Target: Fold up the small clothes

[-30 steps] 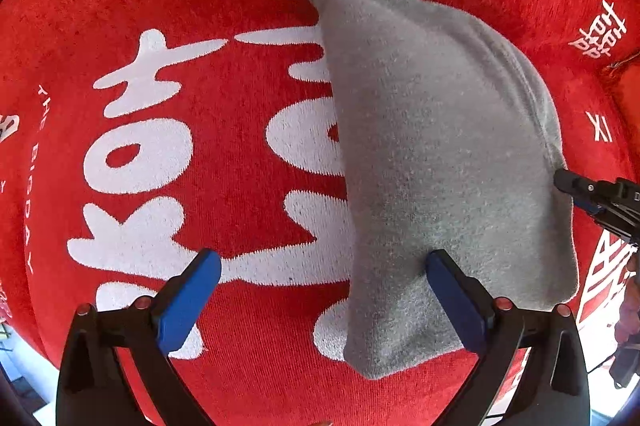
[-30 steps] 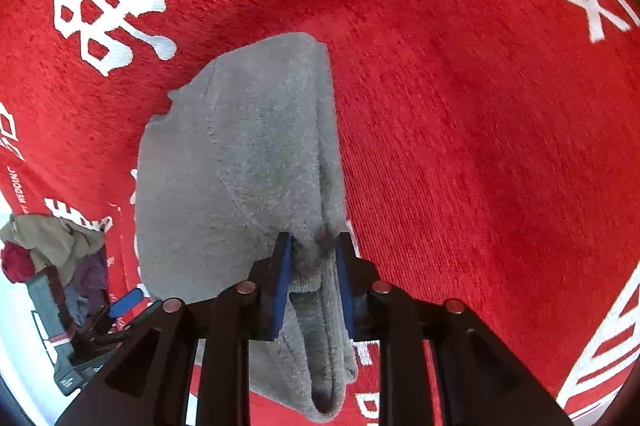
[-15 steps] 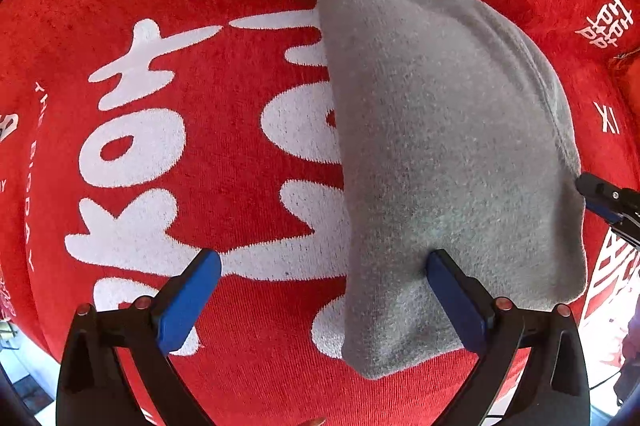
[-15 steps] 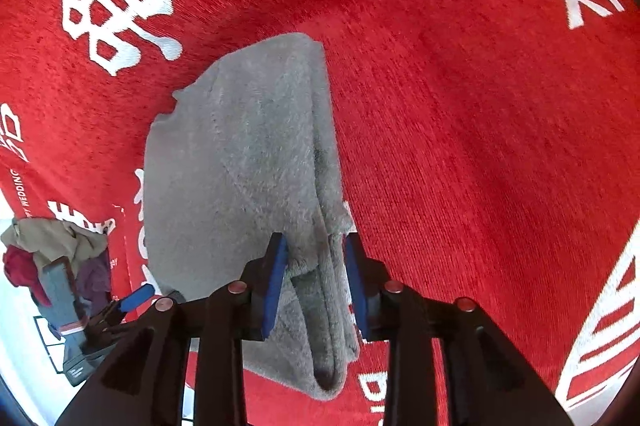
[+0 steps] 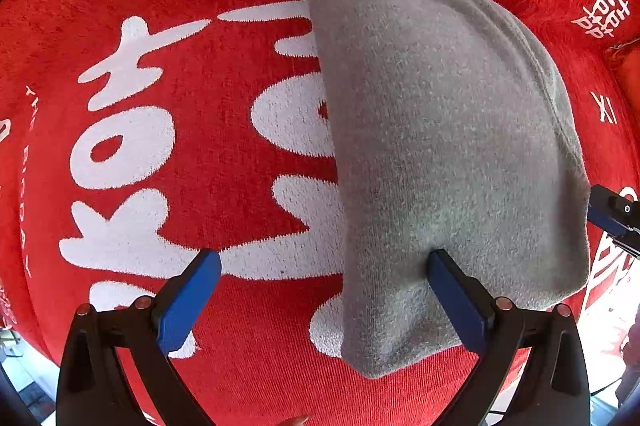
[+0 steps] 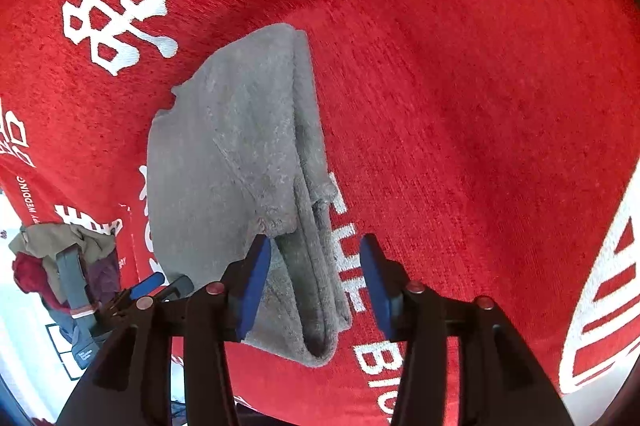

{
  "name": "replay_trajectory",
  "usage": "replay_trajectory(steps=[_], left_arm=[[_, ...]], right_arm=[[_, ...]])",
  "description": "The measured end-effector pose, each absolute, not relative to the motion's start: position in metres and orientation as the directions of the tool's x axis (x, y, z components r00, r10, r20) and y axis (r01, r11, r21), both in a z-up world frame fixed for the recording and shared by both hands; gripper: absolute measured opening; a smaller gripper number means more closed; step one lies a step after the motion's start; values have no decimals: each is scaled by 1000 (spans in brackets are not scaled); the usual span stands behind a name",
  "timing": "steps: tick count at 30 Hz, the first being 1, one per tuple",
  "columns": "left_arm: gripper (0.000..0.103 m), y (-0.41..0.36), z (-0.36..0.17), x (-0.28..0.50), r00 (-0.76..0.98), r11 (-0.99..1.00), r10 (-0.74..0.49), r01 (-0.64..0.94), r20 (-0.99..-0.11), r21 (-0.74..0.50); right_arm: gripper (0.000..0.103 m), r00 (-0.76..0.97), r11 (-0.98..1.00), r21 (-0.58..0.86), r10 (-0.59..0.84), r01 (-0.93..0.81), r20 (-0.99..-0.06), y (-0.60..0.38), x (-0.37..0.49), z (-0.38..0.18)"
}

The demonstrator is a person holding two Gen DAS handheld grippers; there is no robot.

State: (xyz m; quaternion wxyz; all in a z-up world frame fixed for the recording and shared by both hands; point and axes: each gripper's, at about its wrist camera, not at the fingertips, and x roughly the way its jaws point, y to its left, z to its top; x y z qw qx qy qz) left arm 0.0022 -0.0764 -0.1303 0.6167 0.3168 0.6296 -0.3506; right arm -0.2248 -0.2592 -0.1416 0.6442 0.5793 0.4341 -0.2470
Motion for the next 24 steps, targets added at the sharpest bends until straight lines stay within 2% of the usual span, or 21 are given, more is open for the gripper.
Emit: replay_trajectory(steps=[5, 10, 18, 24], left_arm=[[103, -76, -139, 9, -110, 572, -14, 814, -994, -98], [103, -67, -131, 5, -74, 563, 5, 824, -997, -58], [103, -41, -135, 1, -168, 569, 26, 813, -985, -124], [103, -35, -126, 0, -168, 565, 19, 815, -986, -128]], right_arm=[[61, 518, 201, 552, 199, 810, -832, -253, -224, -142], [67, 513, 185, 550, 215, 814, -831, -242, -233, -143], [68, 471, 145, 511, 242, 847, -848, -221, -251, -142], [68, 457, 148, 497, 238, 855, -857, -222, -253, -136]])
